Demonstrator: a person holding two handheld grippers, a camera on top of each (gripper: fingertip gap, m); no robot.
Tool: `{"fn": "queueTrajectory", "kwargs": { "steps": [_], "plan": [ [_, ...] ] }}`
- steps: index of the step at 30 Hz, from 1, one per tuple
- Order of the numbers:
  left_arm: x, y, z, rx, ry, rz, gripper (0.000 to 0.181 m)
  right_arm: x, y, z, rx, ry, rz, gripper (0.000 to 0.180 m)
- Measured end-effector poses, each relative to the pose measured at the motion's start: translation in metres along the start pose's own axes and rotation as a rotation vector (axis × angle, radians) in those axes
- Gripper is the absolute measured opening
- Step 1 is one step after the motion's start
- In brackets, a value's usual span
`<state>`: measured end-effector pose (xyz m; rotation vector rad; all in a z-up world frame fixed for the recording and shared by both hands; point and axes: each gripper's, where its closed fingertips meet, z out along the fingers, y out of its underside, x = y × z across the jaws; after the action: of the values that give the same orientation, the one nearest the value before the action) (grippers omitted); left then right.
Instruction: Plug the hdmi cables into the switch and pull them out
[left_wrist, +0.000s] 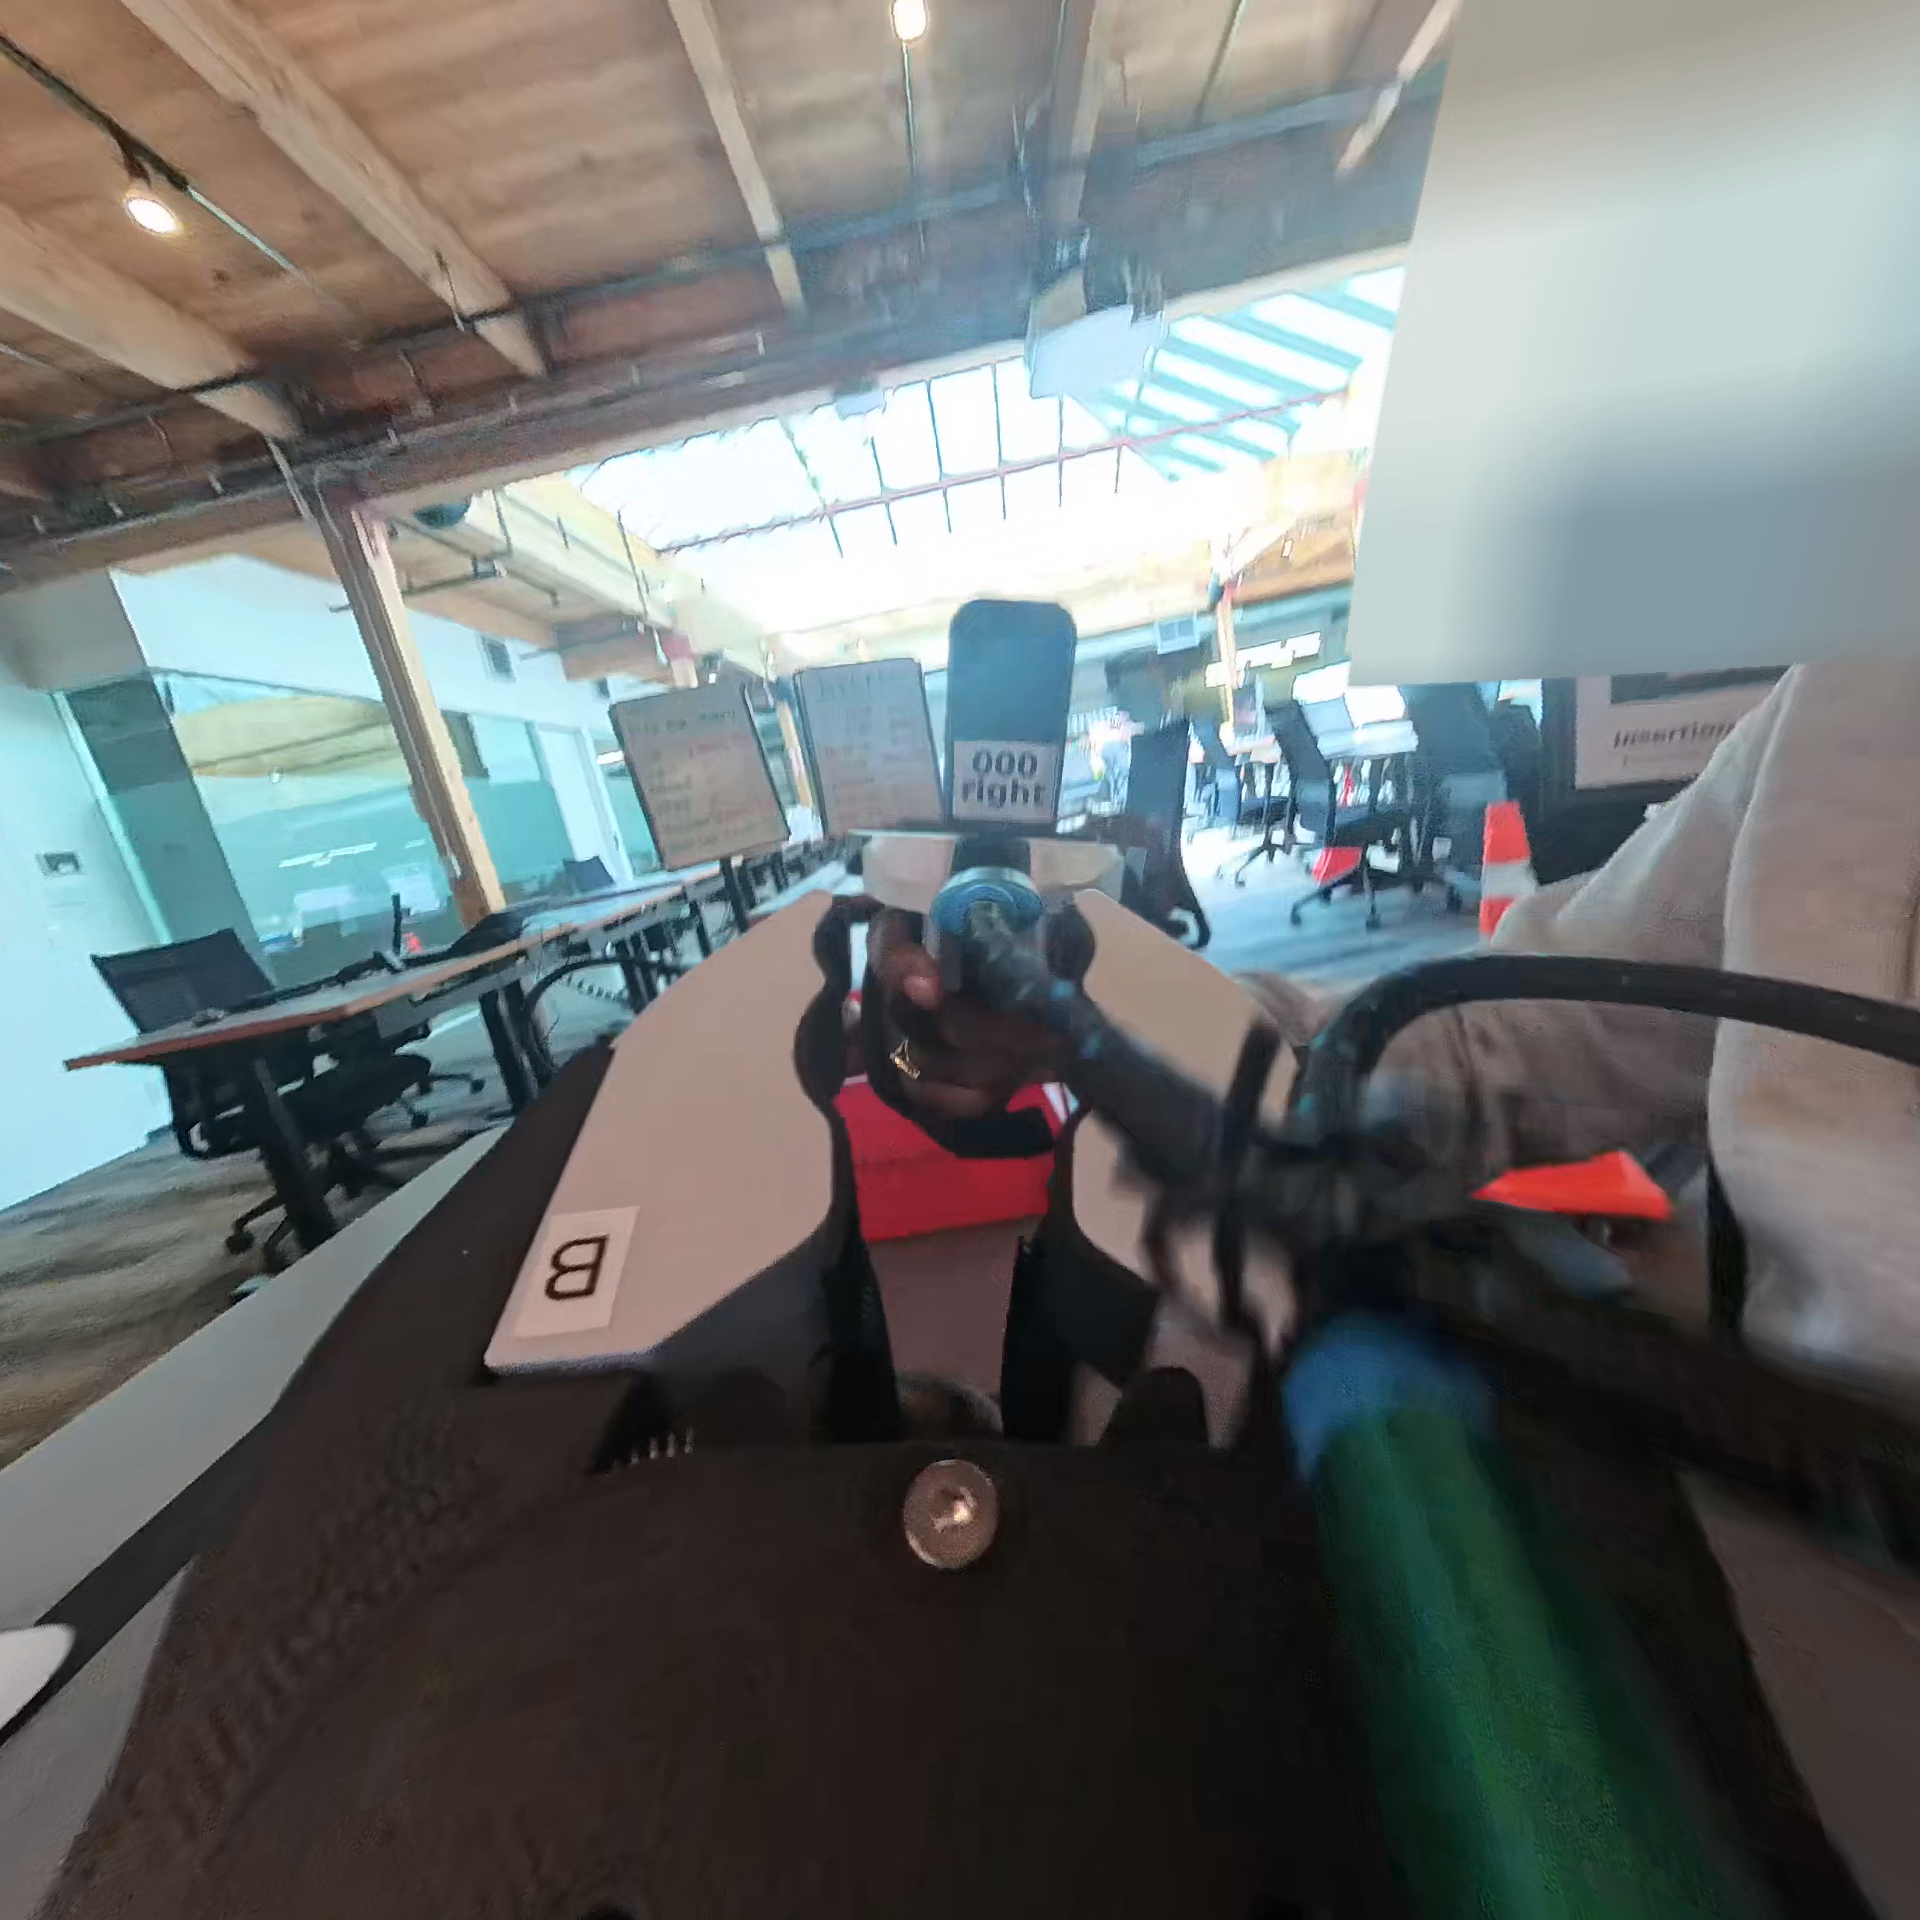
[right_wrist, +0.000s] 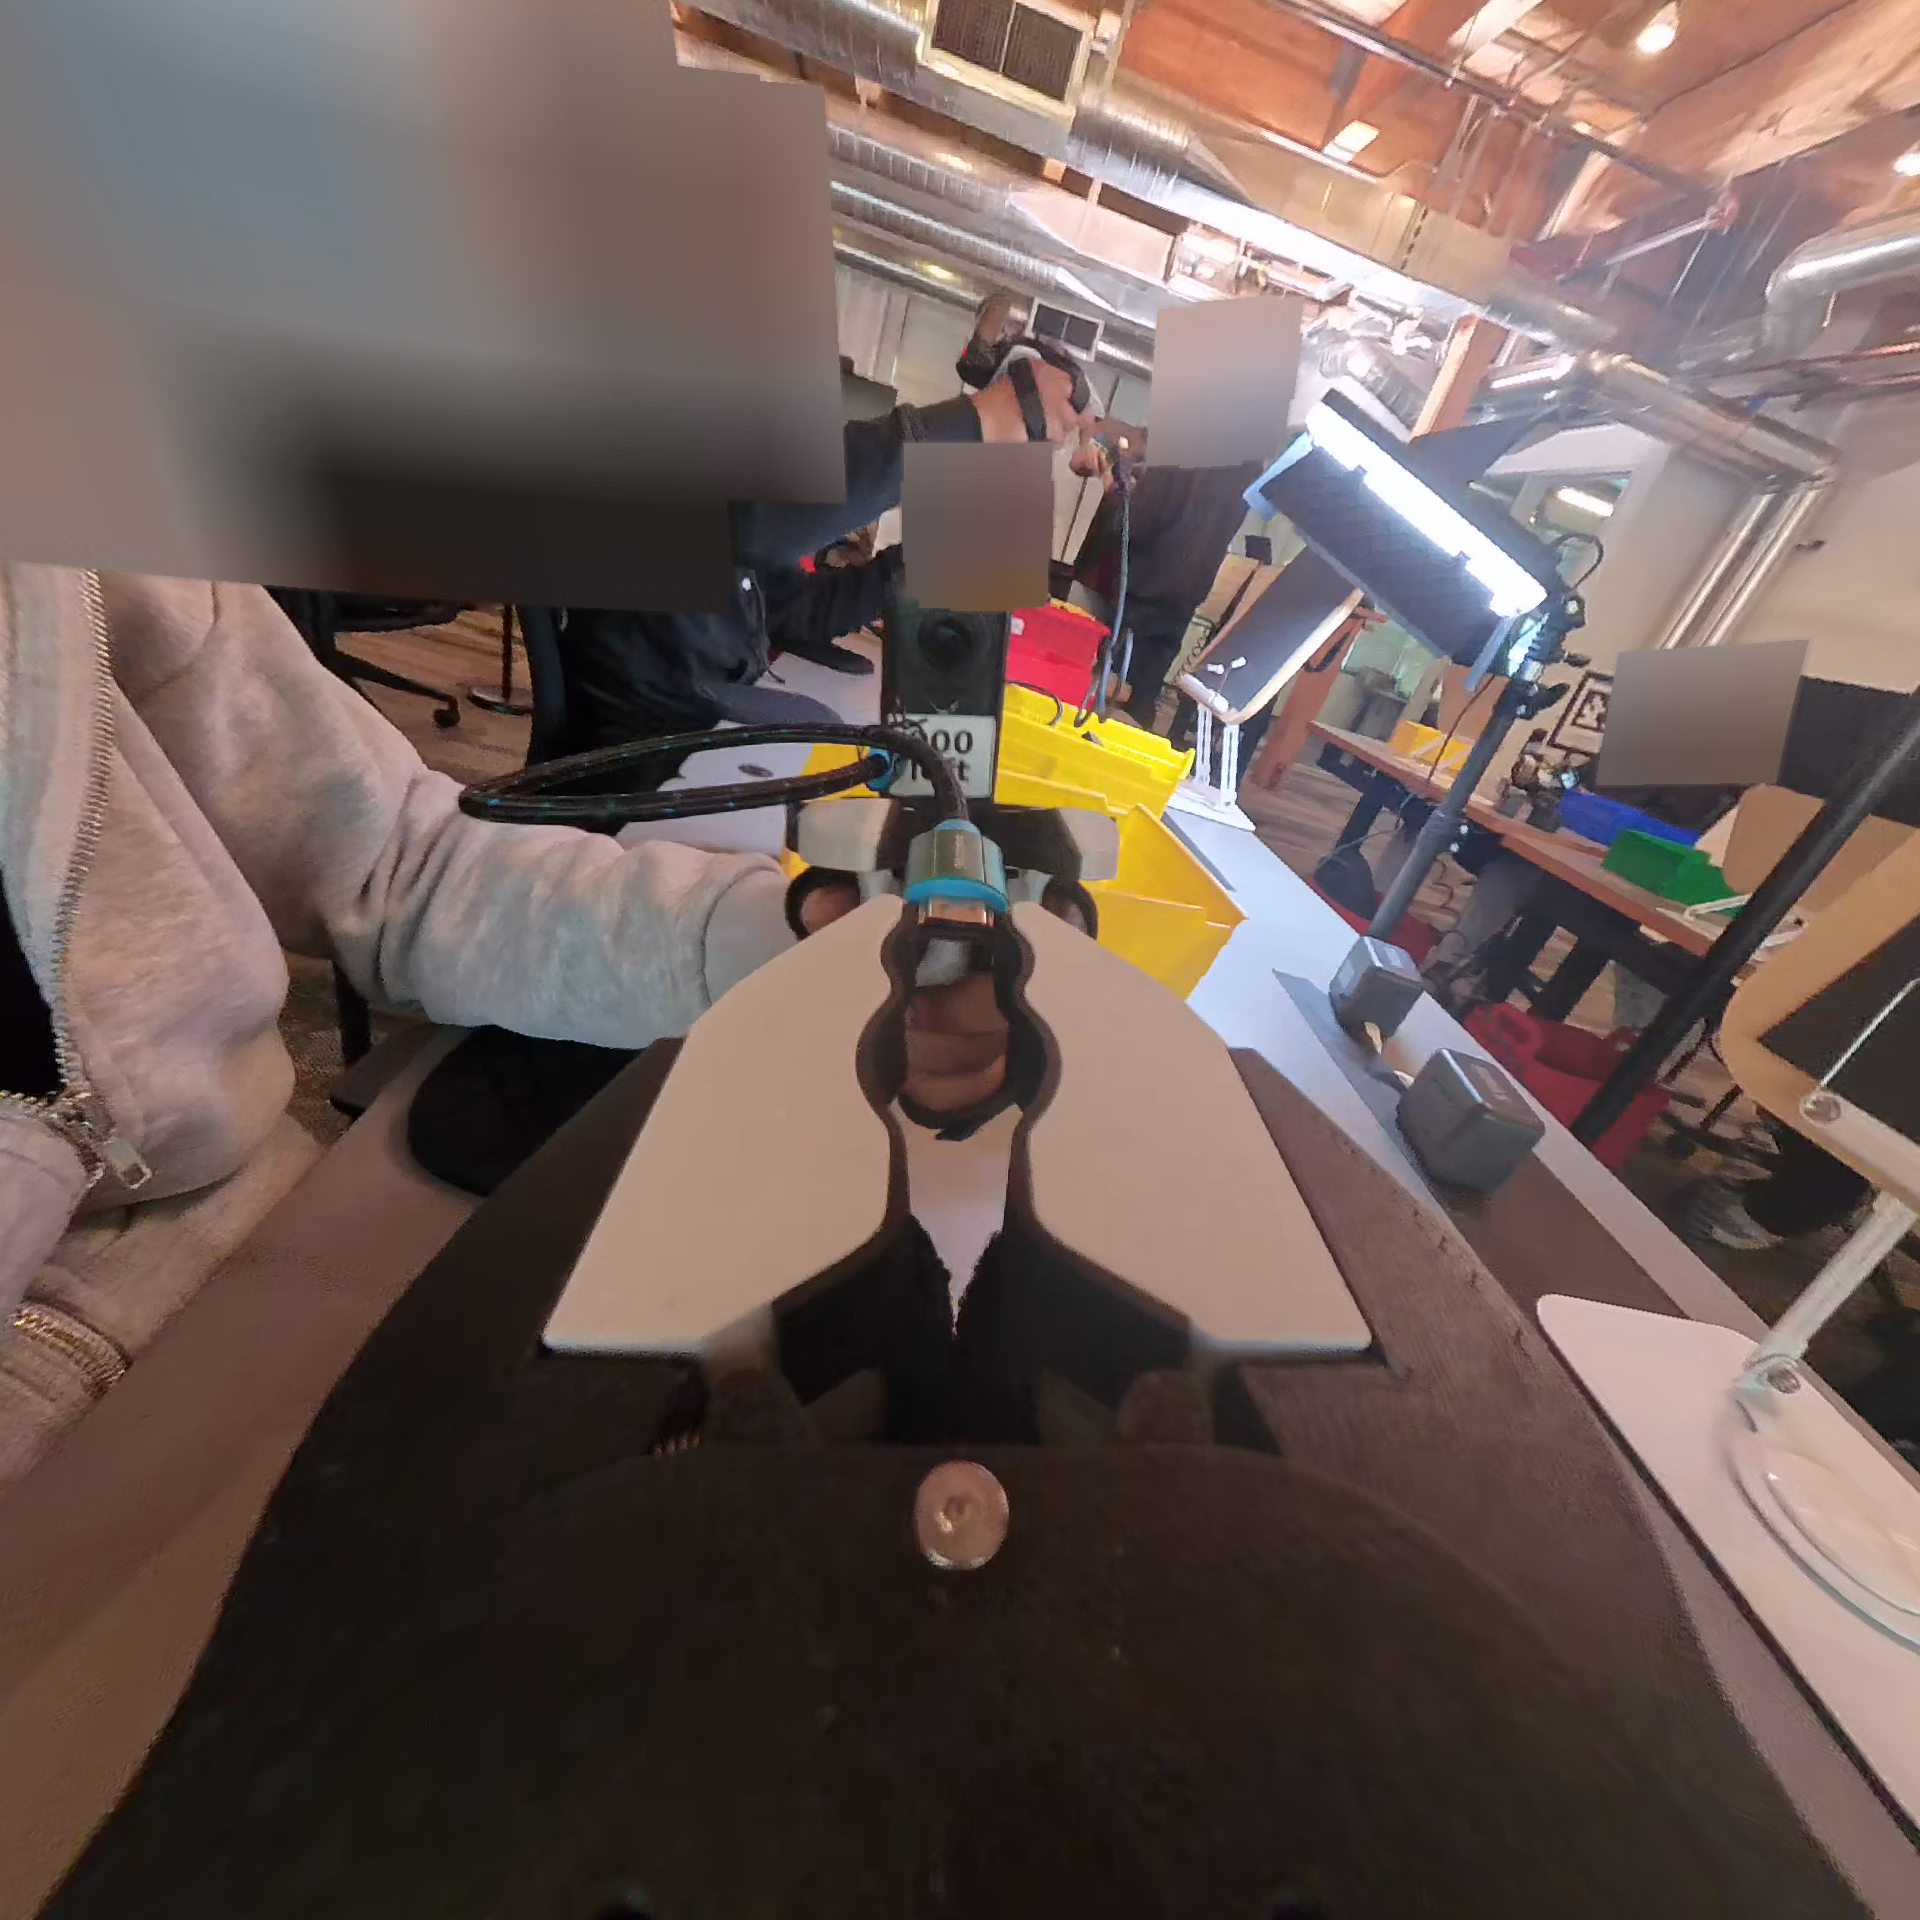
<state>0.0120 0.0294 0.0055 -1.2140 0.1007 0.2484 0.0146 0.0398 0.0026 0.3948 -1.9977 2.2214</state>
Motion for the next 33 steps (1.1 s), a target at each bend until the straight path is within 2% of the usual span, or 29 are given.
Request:
{"fn": "queueTrajectory", "kwargs": {
  "steps": [1,9,14,25,27,30,33],
  "plan": [
    [0.001,0.002,0.001,-0.010,0.004,0.010,0.039,-0.001,0.002,0.001,-0.005,-0.003,0.000,0.014],
    [0.013,0.017,0.005,-0.098,0.071,-0.009,0.031,-0.004,0.015,0.010,-0.051,-0.023,0.019,0.014],
    [0.007,0.018,0.005,-0.104,0.036,-0.009,0.022,-0.001,0.016,0.010,-0.070,-0.005,0.008,0.014],
    [-0.001,0.021,0.005,-0.129,-0.033,0.000,0.021,0.010,0.018,0.008,-0.113,0.052,0.007,0.015],
    [-0.003,0.020,0.002,-0.124,-0.043,-0.005,0.021,0.015,0.026,0.000,-0.208,0.071,0.004,0.028],
    [-0.007,0.022,-0.007,-0.126,-0.069,-0.020,0.021,0.016,0.067,-0.024,-0.502,0.033,0.071,0.064],
    [-0.013,0.027,-0.015,-0.138,-0.100,-0.026,0.021,0.008,0.118,-0.054,-0.797,-0.026,0.205,0.077]
  ]
}}
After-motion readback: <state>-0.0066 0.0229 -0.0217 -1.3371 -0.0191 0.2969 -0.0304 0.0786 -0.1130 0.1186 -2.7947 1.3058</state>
